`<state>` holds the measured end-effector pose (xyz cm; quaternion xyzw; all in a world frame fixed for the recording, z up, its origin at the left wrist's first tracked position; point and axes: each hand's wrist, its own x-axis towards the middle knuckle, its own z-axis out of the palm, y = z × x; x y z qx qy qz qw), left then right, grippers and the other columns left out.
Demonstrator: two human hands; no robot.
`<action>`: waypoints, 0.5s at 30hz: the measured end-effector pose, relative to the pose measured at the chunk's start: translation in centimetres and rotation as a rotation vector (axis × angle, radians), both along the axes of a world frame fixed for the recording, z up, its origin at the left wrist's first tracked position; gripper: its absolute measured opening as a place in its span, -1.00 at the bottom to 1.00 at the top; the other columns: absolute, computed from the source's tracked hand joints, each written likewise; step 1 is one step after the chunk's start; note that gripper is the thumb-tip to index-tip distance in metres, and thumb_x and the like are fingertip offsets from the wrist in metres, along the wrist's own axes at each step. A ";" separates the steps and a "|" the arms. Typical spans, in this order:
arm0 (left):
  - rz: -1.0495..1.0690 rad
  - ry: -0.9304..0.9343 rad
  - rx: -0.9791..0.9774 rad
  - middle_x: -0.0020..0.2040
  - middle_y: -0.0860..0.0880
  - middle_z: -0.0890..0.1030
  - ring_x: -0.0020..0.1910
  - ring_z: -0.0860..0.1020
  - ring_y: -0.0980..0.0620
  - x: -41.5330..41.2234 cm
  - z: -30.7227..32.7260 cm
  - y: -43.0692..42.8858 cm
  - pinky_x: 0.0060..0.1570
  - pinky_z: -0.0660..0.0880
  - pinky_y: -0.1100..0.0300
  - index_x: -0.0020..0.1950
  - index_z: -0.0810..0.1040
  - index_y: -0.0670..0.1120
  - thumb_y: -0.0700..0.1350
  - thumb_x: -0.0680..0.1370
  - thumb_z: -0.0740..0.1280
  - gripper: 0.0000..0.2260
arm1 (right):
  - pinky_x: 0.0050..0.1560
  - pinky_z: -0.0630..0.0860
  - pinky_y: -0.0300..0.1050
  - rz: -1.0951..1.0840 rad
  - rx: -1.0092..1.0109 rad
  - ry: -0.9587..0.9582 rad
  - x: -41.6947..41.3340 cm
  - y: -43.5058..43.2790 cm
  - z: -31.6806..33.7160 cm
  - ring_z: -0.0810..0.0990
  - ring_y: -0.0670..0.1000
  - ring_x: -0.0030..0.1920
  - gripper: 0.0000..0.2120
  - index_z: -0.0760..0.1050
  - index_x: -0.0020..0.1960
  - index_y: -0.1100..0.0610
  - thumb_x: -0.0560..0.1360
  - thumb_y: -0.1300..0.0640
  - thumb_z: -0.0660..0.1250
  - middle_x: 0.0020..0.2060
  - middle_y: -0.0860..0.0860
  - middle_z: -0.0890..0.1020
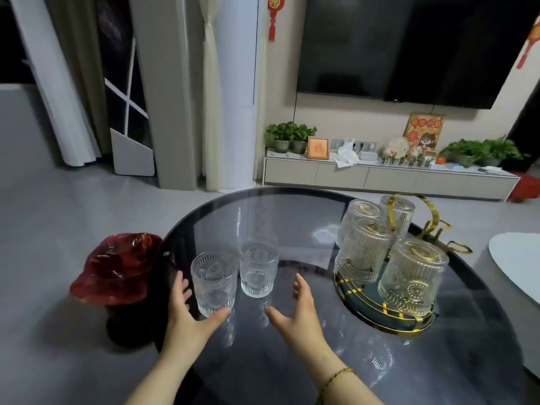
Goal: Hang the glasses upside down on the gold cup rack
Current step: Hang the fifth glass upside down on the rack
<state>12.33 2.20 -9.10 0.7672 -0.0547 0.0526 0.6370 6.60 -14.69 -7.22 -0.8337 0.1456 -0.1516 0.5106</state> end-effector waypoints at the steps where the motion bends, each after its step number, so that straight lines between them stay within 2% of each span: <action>1: -0.010 0.018 0.006 0.43 -0.14 0.22 0.35 0.27 -0.04 0.4 -0.4 -0.4 0.31 0.21 0.08 0.43 -0.03 -0.01 -0.27 0.22 0.51 -0.04 | 0.40 0.20 -0.05 0.008 0.029 0.028 0.3 0.1 -0.4 0.19 0.03 0.40 -0.17 -0.03 0.41 0.12 0.34 0.14 0.43 0.41 0.11 0.20; 3: -0.001 0.033 0.031 0.44 -0.14 0.23 0.37 0.28 -0.07 1.0 -1.0 -1.1 0.34 0.23 0.00 0.43 -0.04 0.04 -0.23 0.18 0.55 0.01 | 0.39 0.21 -0.06 0.024 0.073 0.065 1.0 0.2 -1.0 0.17 0.02 0.41 -0.14 -0.07 0.42 0.10 0.34 0.14 0.43 0.42 0.11 0.18; 7: 0.030 0.043 0.073 0.44 -0.11 0.26 0.38 0.28 -0.08 2.0 -1.4 -1.7 0.30 0.23 0.02 0.43 -0.07 0.09 -0.12 0.15 0.57 0.05 | 0.37 0.21 -0.07 0.039 0.120 0.092 2.7 0.5 -1.8 0.16 0.03 0.42 -0.12 -0.10 0.42 0.07 0.34 0.15 0.43 0.42 0.11 0.19; 11: 0.093 0.064 0.114 0.32 -0.06 0.44 0.22 0.46 -0.10 2.4 -1.2 -2.2 0.16 0.36 0.07 0.38 0.09 0.06 -0.07 0.18 0.54 -0.10 | 0.31 0.20 -0.18 0.028 0.117 0.075 3.7 0.5 -2.3 0.21 0.00 0.39 -0.13 -0.10 0.42 0.08 0.34 0.16 0.43 0.40 0.10 0.24; 13: 0.122 0.079 0.135 0.25 -0.06 0.50 0.14 0.51 -0.11 2.5 -1.1 -2.4 0.05 0.38 0.10 0.32 0.20 0.03 -0.07 0.18 0.54 -0.19 | 0.25 0.20 -0.24 0.032 0.142 0.068 3.8 0.2 -2.3 0.23 -0.02 0.38 -0.13 -0.10 0.42 0.07 0.34 0.15 0.42 0.40 0.09 0.25; 15: 0.141 0.090 0.140 0.21 -0.08 0.52 0.12 0.51 -0.14 2.4 -1.0 -2.4 0.03 0.39 0.09 0.28 0.24 0.00 -0.08 0.17 0.55 -0.23 | 0.23 0.20 -0.25 0.037 0.172 0.061 3.8 0.0 -2.2 0.22 -0.01 0.38 -0.14 -0.10 0.42 0.06 0.35 0.15 0.42 0.40 0.09 0.23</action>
